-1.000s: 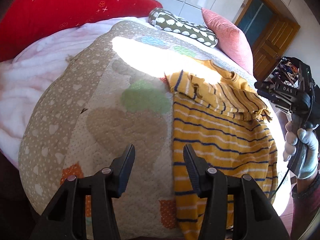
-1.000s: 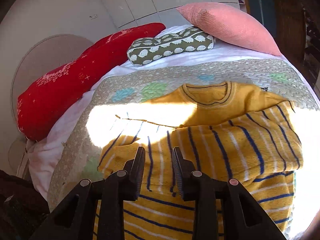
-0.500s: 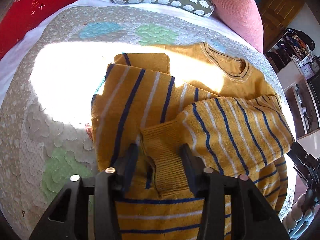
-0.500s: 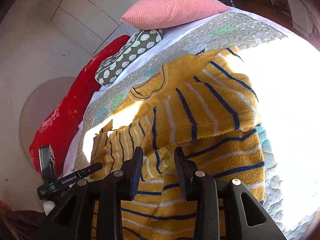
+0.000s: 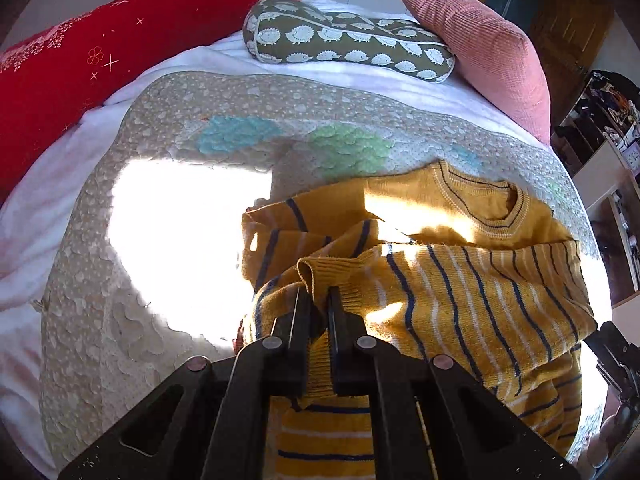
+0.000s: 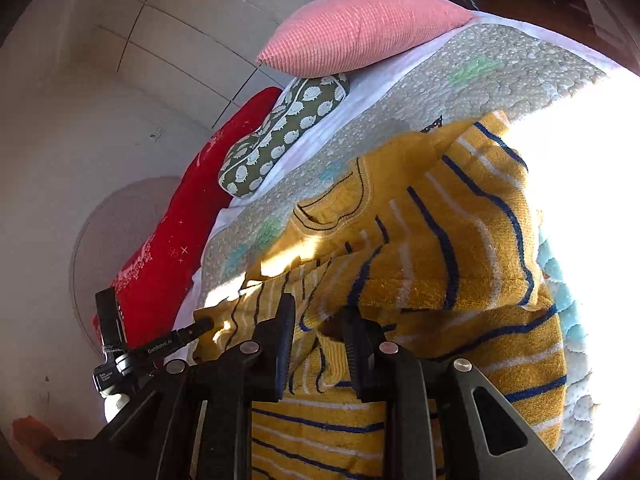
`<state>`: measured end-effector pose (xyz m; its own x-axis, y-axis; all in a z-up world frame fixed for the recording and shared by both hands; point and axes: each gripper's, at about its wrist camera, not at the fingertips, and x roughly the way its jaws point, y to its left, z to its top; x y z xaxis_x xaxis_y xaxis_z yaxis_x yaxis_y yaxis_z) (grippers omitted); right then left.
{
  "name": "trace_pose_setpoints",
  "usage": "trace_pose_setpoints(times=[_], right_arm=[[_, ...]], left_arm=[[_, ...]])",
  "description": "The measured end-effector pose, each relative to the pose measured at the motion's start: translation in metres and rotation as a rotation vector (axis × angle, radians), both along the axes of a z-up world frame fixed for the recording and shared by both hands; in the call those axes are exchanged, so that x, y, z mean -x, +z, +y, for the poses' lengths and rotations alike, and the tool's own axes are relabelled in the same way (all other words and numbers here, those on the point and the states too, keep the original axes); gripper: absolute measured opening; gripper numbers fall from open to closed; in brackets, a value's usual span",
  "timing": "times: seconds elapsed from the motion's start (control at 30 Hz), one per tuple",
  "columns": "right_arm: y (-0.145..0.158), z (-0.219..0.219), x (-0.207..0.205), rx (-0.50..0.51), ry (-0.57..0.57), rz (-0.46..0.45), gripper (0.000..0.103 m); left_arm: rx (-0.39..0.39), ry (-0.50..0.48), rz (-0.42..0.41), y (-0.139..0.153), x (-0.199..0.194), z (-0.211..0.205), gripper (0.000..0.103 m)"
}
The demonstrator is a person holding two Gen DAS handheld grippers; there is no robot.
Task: Fold small clothes
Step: 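Grasp the sweater side with the left gripper and fold it toward the collar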
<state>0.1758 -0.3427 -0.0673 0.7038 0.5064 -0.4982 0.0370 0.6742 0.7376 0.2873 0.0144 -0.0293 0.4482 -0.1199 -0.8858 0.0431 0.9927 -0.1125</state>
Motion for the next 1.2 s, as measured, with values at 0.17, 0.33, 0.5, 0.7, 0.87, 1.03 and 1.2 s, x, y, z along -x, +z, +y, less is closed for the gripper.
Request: trace_pose_setpoints(times=[0.17,0.33,0.5,0.7,0.87,1.03,1.2], right_arm=[[-0.013,-0.004,0.018,0.089,-0.019,0.015,0.048],[-0.016,0.014,0.015,0.229,0.061,0.028,0.048],[-0.026,0.045,0.000,0.342,0.125,0.050,0.025],[-0.004,0.023,0.020,0.339,0.059,-0.001,0.005],[-0.008,-0.015,0.029,0.373,-0.035,0.051,0.005],[-0.030,-0.025,0.033,0.356,-0.041,0.125,0.013],[-0.007,-0.053,0.059,0.363,-0.163,0.077,0.022]], left_arm=[[-0.086,-0.017,-0.003,-0.030,0.004,-0.004,0.006],[-0.066,-0.012,-0.008,-0.028,0.005,-0.002,0.006],[-0.009,-0.008,0.004,-0.015,0.004,0.007,0.004],[0.025,-0.007,-0.051,0.020,0.014,0.014,0.004],[-0.018,0.017,-0.032,0.008,0.008,0.020,0.004],[-0.092,-0.020,0.054,-0.032,0.012,0.013,0.007],[-0.028,0.023,0.042,-0.023,0.024,0.040,0.009]])
